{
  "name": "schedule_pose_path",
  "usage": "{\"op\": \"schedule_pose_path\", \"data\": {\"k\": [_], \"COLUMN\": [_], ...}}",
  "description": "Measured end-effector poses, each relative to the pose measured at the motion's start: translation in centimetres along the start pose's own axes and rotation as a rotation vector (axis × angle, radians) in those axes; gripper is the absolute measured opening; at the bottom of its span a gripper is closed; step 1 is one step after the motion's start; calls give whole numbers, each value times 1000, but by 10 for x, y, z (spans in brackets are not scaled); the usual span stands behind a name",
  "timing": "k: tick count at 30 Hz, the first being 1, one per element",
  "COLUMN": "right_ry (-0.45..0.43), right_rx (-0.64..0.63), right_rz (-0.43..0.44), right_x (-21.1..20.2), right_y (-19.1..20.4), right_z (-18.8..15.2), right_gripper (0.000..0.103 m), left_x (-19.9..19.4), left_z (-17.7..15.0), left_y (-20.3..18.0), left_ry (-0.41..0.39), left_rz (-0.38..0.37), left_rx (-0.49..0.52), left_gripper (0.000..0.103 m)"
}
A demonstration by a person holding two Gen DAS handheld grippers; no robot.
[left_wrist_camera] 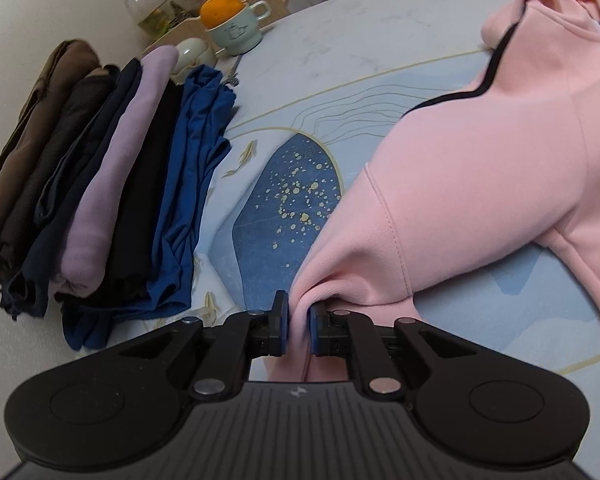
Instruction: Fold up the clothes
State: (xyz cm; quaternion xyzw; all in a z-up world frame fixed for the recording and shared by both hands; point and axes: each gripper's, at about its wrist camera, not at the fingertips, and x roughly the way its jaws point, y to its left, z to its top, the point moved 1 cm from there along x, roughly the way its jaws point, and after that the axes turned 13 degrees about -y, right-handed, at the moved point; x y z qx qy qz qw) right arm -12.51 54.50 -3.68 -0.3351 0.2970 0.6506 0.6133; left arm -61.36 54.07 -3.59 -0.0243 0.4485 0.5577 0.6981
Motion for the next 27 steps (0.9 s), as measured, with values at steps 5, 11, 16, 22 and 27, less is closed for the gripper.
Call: {"op": "schedule_pose_path", "data": {"k": [5, 11, 16, 22, 27], "right_ry": [-49, -60, 7, 31, -29], "right_rx": [-95, -88, -26, 45, 42], "right_rz": [-69, -248, -338, -316, -243], "right_x": [-23, -56, -63, -54, -84], "right_y": [6, -47, -82, -80, -58], "right_z": [-8, -16, -38, -56, -36], "right_gripper": [103, 103, 103, 103, 103], "left_x": [-1, 6, 26, 34, 18], "left_z": [10, 45, 85, 96, 87], "left_y": [-7, -41, -81, -83, -66], "left_ry": [-22, -105, -178, -173, -162], "left_rz": [17, -72, -127, -203, -273], "left_rx": [-20, 42, 113, 101, 78], "left_gripper": [9, 9, 9, 10, 35]}}
